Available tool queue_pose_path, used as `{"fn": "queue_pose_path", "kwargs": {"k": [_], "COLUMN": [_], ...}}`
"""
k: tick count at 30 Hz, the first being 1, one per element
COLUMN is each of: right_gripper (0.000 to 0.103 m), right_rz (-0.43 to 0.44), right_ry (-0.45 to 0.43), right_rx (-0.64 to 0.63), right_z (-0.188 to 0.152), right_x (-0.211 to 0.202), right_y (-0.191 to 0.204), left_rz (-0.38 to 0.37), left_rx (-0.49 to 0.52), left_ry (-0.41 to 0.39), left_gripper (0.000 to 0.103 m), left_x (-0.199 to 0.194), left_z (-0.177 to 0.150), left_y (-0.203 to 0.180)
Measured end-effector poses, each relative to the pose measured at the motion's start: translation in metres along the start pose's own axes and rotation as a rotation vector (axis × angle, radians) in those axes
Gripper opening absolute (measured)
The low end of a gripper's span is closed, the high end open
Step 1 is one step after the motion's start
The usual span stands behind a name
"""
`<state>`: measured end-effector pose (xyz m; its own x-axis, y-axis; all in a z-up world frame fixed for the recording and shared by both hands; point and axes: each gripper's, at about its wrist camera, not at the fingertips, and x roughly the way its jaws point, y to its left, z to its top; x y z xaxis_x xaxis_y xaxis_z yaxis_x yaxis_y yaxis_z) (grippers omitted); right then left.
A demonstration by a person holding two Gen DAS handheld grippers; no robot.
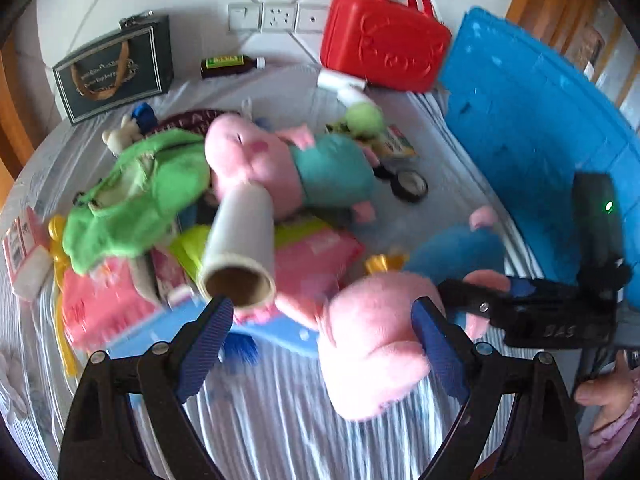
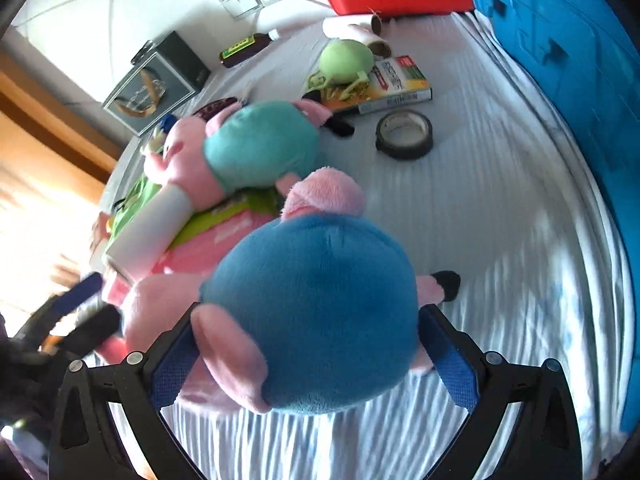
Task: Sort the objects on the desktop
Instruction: 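Lift blue-pink pig plush with right tool off the pile, then carry pig plush with right tool over the blue crate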
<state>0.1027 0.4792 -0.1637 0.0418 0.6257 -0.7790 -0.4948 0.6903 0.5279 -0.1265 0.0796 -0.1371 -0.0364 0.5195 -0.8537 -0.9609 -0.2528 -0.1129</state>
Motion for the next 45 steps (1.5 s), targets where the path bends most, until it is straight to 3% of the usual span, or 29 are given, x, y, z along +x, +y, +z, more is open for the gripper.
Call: {"fn": "queue_pose_path", "kwargs": {"k": [5,11,20,25,31,34,35,38,45], "right_gripper": [0.103,0.103,0.103,0.103,0.103,0.102,0.097,0.092,0.089], "right_rz": [0.006,-0.032,0.001,0.0,0.018,0.037,0.029,0.004,0.027], "right_ry": [0.086,0.045,0.104,0.024,0.005,0.042,0.03,-0.013,-0.127], "right_rx": [-0.064,-0.067,-0.076,-0.093,-0.069,-0.035,-0.041,-0.089,-0.131], "right_z": [-0.025,-0.039,-0.051,-0.051,-0.045,-0.044,-0.045,-0.049,-0.054], "right_x": [0.001,-0.02,-0.014,-0.014,0.004,0.015,0.014,0.002,-0.048], "right_y": [0.006,-0.014,-0.03,-0.029,-0.026,-0.025,-0.023,-0.011,0.009], "left_rz": [0.023,0.002,0.031,0.056,0.047,0.044,0.042,0.032,0.035], "left_rx": [0.018,0.026,0.101,0.173,0.19,0.215,0.219,0.215,0.259], "left_ry": [-0.007,-0.014,0.037,0.037,0.022,0.02,0.014,-0.004,-0.14], "left_gripper": [0.092,0.092,0.092,0.092,0.092,0.085,0.08,0.073,0.073], "left_x": [-0.003,-0.001,0.024,0.04,0.048,0.052,0.05,0.041,-0.009], "left_z": [-0.025,-0.053,-0.065,-0.065,-0.057,-0.056,-0.057,-0.057,-0.048], "left_y": [-0.012,-0.031,-0.062,-0.071,-0.068,-0.071,-0.073,-0.072,-0.078]}}
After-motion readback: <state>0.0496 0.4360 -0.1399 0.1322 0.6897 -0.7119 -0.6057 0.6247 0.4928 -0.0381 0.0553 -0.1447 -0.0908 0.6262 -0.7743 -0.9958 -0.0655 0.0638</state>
